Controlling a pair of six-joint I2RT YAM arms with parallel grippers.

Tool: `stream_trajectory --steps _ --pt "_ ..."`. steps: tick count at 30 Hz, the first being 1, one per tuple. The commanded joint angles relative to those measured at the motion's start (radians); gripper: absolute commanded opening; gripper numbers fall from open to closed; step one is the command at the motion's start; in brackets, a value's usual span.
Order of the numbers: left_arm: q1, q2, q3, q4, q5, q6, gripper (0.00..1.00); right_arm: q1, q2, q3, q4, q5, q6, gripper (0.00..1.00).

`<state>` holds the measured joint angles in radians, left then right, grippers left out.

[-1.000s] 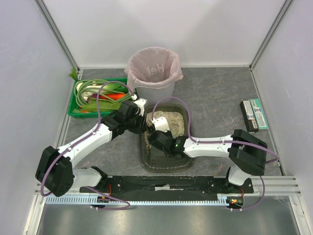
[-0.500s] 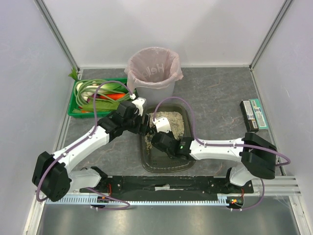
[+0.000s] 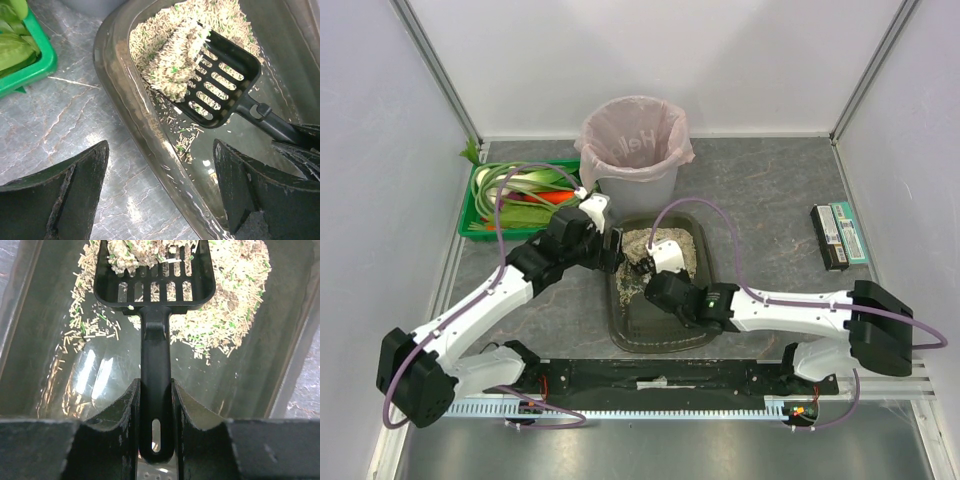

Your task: Clean the litter box

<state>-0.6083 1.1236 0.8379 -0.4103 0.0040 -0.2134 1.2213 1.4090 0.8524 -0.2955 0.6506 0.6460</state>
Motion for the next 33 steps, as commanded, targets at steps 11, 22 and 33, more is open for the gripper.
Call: stream_trajectory --steps 11,22,33 --pt "0.001 -0.128 -0.025 0.077 -0.141 0.068 0.91 0.093 -0.392 -0.197 -0.044 0.023 0.069 0.00" --pt "0.001 -0.108 -0.029 0.082 -0.131 0.066 0.91 0.113 -0.390 -0.308 0.105 0.107 0.070 0.00" --pt "0.001 -0.105 -0.033 0.082 -0.111 0.063 0.92 0.113 -0.418 -0.326 0.079 0.230 -0.080 0.00"
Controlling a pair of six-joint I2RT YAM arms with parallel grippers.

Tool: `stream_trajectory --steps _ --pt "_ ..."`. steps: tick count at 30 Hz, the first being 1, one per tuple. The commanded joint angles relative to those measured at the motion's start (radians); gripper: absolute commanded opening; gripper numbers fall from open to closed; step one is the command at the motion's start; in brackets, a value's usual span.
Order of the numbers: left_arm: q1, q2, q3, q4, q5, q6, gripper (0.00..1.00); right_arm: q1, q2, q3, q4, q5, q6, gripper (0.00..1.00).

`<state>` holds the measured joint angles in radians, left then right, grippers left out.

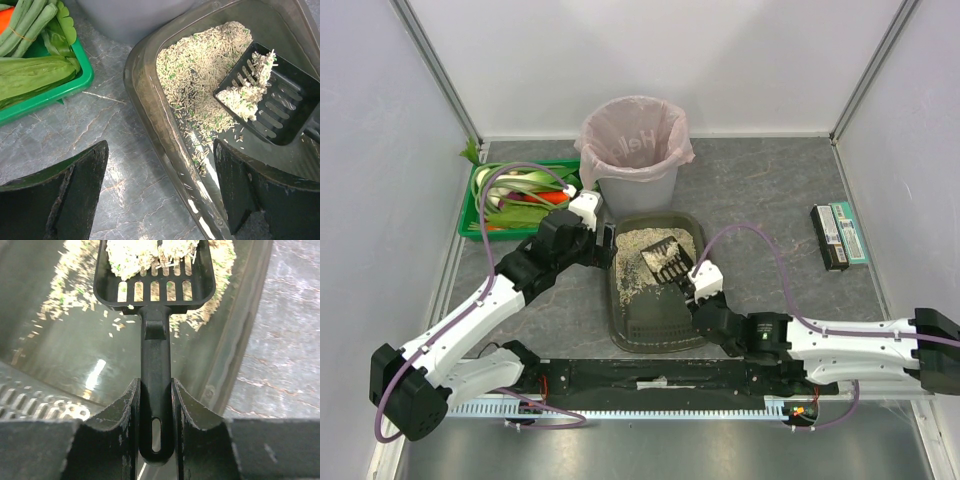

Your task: Clean the litter box

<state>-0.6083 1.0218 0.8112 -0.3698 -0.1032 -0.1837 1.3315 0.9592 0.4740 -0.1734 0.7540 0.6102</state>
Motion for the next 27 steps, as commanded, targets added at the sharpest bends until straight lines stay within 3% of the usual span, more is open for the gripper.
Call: stream_trajectory --steps 1,5,8,12,15,19,21,22,24,25,27 --pt "0.001 -0.002 -0.004 0.043 -0.003 0.033 0.92 0.003 0.018 0.048 -0.044 0.134 -0.056 0.00" --pt "0.002 0.020 0.002 0.046 0.016 0.029 0.93 0.003 -0.043 -0.006 0.138 -0.022 -0.158 0.00" --pt "0.002 0.026 0.003 0.046 0.030 0.023 0.93 0.003 -0.025 0.022 0.046 0.115 -0.116 0.00" --pt "0.002 0.024 -0.001 0.046 0.033 0.018 0.93 0.003 -0.068 -0.038 0.204 -0.011 -0.200 0.00" --pt "0.002 0.031 0.003 0.046 0.036 0.020 0.93 0.002 -0.025 0.014 0.051 0.124 -0.135 0.00" --pt "0.002 0.024 0.002 0.046 0.036 0.018 0.93 0.003 -0.039 0.006 0.158 -0.041 -0.207 0.00" --pt "0.002 0.026 0.003 0.046 0.036 0.018 0.93 0.003 -0.005 0.058 0.019 0.057 -0.170 0.00" --pt "0.002 0.026 0.002 0.045 0.037 0.018 0.93 0.003 0.009 0.061 -0.029 0.180 -0.130 0.00" --pt "0.002 0.024 0.000 0.045 0.036 0.020 0.93 0.001 -0.008 0.028 0.044 0.093 -0.160 0.00" --pt "0.002 0.024 0.000 0.045 0.033 0.020 0.93 0.003 -0.013 0.015 0.163 -0.091 -0.191 0.00" --pt "0.002 0.024 0.002 0.046 0.033 0.021 0.93 0.006 0.019 0.044 0.137 -0.075 -0.198 0.00"
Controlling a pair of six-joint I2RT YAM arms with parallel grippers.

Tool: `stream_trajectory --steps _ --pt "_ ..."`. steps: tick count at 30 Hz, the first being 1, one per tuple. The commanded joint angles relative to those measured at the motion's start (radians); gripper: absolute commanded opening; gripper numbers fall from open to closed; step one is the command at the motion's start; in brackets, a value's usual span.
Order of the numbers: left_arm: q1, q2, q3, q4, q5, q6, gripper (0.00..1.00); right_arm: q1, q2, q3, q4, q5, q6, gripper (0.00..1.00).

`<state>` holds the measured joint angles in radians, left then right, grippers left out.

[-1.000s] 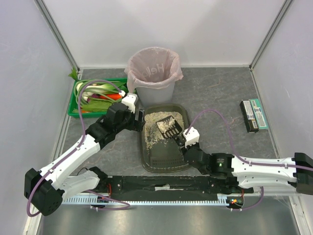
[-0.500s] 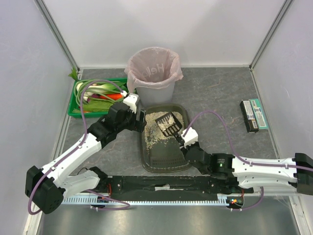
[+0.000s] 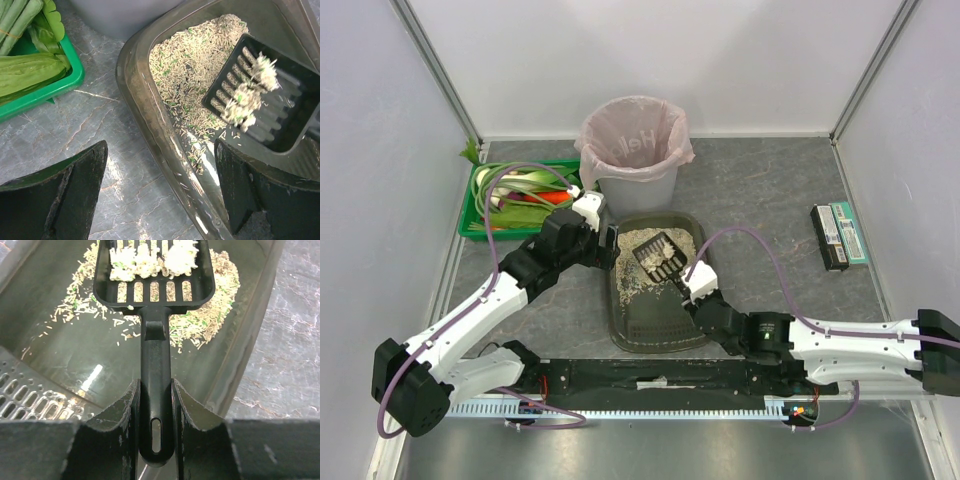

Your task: Clean the litter box

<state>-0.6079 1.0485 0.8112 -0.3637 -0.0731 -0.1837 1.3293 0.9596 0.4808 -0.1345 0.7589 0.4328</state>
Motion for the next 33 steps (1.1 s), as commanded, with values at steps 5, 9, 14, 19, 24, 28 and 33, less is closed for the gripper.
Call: stream_trajectory --steps 5,9,14,19,24,28,33 --pt "0.002 -0.007 0.000 0.037 0.007 0.021 0.93 -0.010 0.007 0.038 0.090 -0.064 -0.009 0.00" --pt "0.002 -0.001 0.005 0.037 0.015 0.020 0.93 -0.016 0.022 0.076 -0.081 0.144 0.079 0.00" --pt "0.002 -0.002 0.003 0.037 0.019 0.020 0.93 -0.027 0.007 0.062 0.003 -0.058 0.058 0.00" --pt "0.002 -0.007 0.005 0.037 0.027 0.020 0.93 -0.045 0.073 0.051 0.057 -0.194 0.011 0.00" --pt "0.002 -0.011 0.005 0.035 0.029 0.020 0.93 -0.074 0.085 0.087 -0.084 -0.051 0.066 0.00" --pt "0.002 -0.007 0.006 0.035 0.030 0.020 0.93 -0.081 0.068 0.088 -0.082 -0.048 0.104 0.00" --pt "0.002 -0.001 0.008 0.037 0.042 0.016 0.93 -0.094 0.043 0.067 0.040 -0.239 0.018 0.00"
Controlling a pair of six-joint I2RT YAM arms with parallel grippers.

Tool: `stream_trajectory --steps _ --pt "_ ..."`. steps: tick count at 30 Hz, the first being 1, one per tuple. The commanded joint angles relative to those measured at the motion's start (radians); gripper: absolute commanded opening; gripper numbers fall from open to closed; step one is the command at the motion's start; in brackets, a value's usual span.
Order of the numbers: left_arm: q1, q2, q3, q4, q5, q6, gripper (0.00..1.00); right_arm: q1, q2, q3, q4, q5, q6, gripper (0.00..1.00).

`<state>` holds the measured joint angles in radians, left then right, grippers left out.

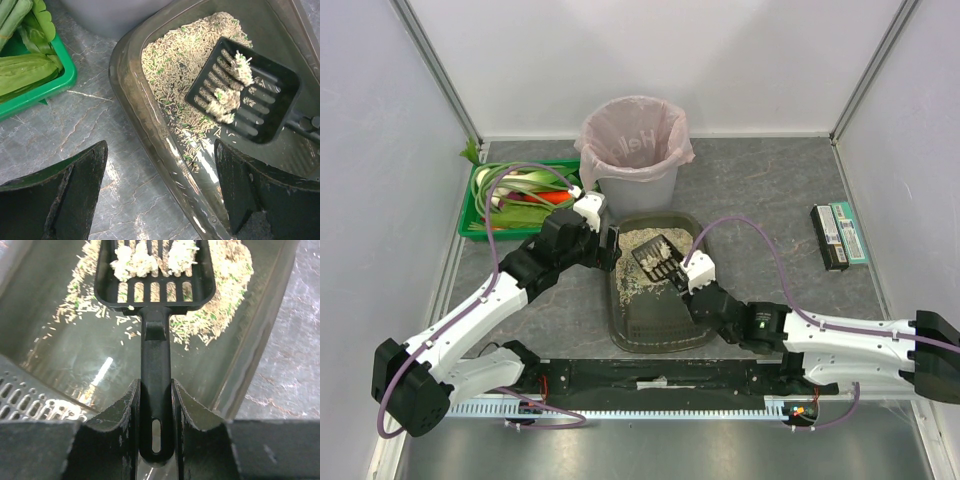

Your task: Clean the litter box

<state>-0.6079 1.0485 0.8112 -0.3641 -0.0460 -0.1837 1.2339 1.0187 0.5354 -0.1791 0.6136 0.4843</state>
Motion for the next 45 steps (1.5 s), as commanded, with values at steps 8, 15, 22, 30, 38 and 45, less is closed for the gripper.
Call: stream_trajectory --steps 8,15,22,30,38,45 --pt "0.002 0.002 0.009 0.033 0.015 0.016 0.93 -0.024 0.067 0.078 -0.026 0.014 -0.006 0.00" --pt "0.002 0.008 0.011 0.033 0.021 0.018 0.93 -0.036 0.027 0.069 -0.057 0.022 0.008 0.00" --pt "0.002 0.001 0.013 0.031 0.028 0.016 0.93 -0.068 -0.030 0.039 0.000 -0.012 0.008 0.00" --pt "0.002 0.001 0.011 0.031 0.031 0.015 0.93 -0.039 0.090 0.124 -0.122 0.108 -0.033 0.00" --pt "0.002 0.004 0.009 0.030 0.031 0.015 0.93 -0.010 0.044 0.153 -0.100 -0.003 -0.122 0.00" --pt "0.002 -0.027 0.016 0.031 0.037 0.007 0.93 -0.010 -0.094 0.248 -0.215 -0.158 -0.168 0.00"
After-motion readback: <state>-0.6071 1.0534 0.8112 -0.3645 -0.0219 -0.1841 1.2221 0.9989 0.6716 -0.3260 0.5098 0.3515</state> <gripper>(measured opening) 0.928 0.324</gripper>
